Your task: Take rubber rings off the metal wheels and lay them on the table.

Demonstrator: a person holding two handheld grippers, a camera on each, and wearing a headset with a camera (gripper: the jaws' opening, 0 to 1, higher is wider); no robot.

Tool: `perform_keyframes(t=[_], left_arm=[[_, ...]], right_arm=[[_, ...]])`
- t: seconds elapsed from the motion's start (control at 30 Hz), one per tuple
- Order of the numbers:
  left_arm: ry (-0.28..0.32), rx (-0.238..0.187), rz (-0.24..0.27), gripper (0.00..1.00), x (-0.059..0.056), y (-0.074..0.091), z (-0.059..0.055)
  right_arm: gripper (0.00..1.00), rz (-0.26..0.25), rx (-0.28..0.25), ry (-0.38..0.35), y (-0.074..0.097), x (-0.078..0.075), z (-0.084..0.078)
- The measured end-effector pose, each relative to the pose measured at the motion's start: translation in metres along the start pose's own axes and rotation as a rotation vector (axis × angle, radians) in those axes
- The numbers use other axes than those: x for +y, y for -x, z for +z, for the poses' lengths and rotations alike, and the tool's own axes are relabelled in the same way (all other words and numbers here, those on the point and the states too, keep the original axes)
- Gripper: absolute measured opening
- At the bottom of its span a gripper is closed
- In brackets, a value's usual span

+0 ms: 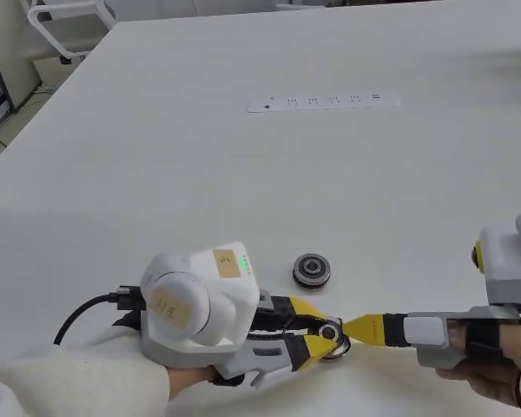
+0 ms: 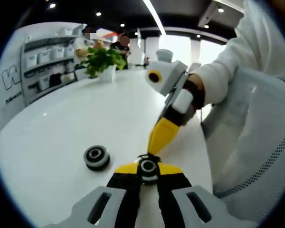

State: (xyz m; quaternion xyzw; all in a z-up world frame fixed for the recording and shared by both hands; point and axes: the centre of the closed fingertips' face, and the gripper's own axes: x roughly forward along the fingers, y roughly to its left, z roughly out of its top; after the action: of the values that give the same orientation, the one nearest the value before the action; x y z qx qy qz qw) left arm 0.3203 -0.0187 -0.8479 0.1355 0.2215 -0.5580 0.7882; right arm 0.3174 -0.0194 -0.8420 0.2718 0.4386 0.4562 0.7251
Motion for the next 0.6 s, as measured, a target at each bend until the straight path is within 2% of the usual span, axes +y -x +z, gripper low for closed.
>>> perform_keyframes(t=[0.6], left_arm=[[0.001, -0.002, 0.002, 0.13, 0.0, -0.0004, 0.0001]], right_arm=[[0.0, 0.022, -0.001, 0.017, -0.0016, 0.005, 0.0008]])
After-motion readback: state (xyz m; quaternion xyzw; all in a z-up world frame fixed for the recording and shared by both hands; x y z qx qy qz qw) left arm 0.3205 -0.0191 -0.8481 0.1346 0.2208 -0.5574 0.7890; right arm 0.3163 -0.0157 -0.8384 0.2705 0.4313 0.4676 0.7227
